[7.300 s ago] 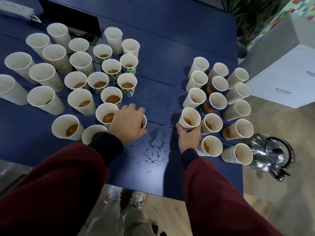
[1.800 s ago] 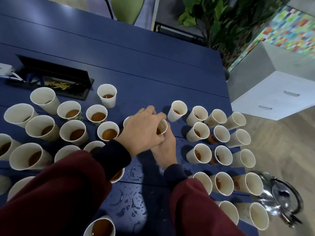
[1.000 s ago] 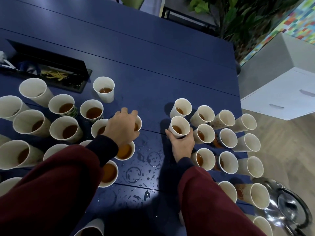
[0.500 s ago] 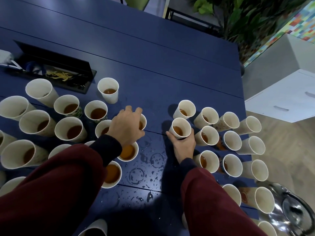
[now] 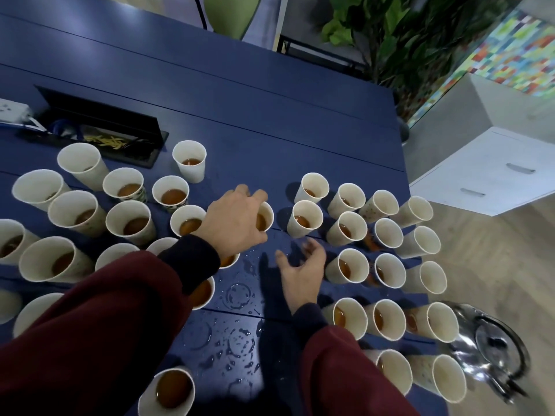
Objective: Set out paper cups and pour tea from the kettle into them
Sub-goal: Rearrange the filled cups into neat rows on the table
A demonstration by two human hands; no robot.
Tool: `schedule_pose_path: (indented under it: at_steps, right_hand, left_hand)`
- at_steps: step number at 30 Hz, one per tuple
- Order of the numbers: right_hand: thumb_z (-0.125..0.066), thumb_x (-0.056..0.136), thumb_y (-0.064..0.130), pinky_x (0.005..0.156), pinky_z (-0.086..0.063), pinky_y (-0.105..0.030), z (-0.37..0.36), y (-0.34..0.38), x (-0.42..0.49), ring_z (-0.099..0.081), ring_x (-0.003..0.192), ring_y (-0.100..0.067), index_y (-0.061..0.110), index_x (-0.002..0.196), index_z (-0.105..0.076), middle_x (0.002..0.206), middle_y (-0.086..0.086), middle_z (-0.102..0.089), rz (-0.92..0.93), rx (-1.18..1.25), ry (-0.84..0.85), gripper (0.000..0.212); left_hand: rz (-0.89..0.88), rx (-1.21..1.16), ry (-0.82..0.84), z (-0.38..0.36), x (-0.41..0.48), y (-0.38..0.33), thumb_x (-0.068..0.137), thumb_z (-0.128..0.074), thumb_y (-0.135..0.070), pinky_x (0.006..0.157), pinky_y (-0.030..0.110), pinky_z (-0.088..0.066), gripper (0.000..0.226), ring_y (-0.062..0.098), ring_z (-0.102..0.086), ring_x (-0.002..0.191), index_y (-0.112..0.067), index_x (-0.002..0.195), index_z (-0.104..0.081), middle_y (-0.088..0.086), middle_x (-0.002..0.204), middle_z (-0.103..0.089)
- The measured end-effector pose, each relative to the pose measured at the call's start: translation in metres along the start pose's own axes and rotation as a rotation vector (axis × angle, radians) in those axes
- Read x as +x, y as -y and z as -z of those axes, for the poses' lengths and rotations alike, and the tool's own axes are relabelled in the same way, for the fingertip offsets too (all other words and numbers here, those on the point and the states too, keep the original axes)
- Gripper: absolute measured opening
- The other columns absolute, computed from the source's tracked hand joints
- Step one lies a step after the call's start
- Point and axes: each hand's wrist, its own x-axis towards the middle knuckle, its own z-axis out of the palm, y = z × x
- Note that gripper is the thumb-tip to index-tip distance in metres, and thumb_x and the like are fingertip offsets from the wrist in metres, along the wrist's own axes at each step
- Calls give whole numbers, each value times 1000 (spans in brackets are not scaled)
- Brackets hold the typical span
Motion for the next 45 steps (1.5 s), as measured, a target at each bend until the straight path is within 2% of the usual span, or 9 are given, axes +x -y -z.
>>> schedule_pose_path:
  at_steps: [2, 5, 10, 13, 19, 29, 34, 41, 45]
  right_hand:
    - [-88, 76, 25, 105, -38, -15, 0, 5, -18, -48, 126, 4, 16, 138, -43, 132, 8, -52, 76, -14, 161, 77]
    - [-90, 71, 32, 104, -44, -20, 2, 15, -32, -53, 128, -8, 22, 138, -45, 134, 9, -56, 176, -17, 275, 82]
    - [-90, 69, 21, 76, -54, -26, 6, 17, -36, -67, 90, -9, 24, 112, -59, 99, 8, -70, 201, -61, 228, 53]
    - [-89, 68, 30, 82, -57, -36, 11, 7, -34, -68, 93, -8, 22, 114, -59, 102, 9, -71, 154, -54, 151, 56]
    - [-88, 67, 32, 89, -53, -46, 22, -18, -10, -63, 96, -20, 21, 110, -58, 105, -2, -65, 99, -90, -63, 53]
    - [-90, 69, 23, 89, -50, -35, 11, -38, 0, -62, 100, -20, 17, 113, -58, 107, 0, -68, -41, -110, -119, 55]
    - [-90, 66, 22, 89, -52, -43, 10, -42, 0, -62, 99, -23, 17, 106, -60, 104, -1, -66, -22, -155, -167, 50]
    - [-90, 67, 24, 87, -51, -41, 17, -39, 0, -62, 98, -21, 19, 105, -59, 105, 0, -67, -31, -199, -119, 49]
    - [-87, 67, 26, 89, -50, -45, 17, -38, -4, -60, 101, -27, 20, 104, -56, 105, -2, -64, -50, -214, -121, 48]
  left_hand:
    - [-50, -13, 38, 0, -10, -7, 78, -72, -43, 73, 35, -43, 53, 25, -56, 98, -26, 123, -50, 2, 110, -52]
    - [-113, -40, 115, -4, -26, -19, 73, -74, -46, 79, 37, -50, 55, 21, -58, 98, -30, 120, -50, -2, 108, -53]
    - [-128, -120, 170, -14, -42, -23, 70, -72, -64, 84, 39, -48, 70, 18, -56, 102, -32, 127, -49, -5, 111, -53]
    - [-46, -197, 111, -17, -43, -12, 73, -63, -76, 96, 43, -46, 85, 21, -52, 118, -29, 141, -41, 0, 126, -53]
    - [94, -106, 33, -32, -28, 15, 90, -65, -50, 102, 39, -41, 65, 31, -50, 124, -14, 140, -45, 13, 134, -51]
    - [196, -589, 227, -73, 50, -20, 101, -50, -37, 107, 39, -42, 51, 33, -53, 129, -13, 145, -45, 12, 139, -57]
    - [184, -645, 222, -94, 59, -29, 99, -50, -27, 87, 42, -53, 28, 38, -64, 95, -17, 122, -64, 9, 98, -71]
    - [231, -686, 181, -90, 60, -45, 97, -39, -16, 94, 48, -52, 36, 39, -63, 106, -16, 125, -62, 14, 113, -68]
    - [290, -706, 175, -90, 60, -46, 81, -30, -30, 97, 50, -51, 52, 40, -60, 109, -18, 119, -63, 13, 118, -65]
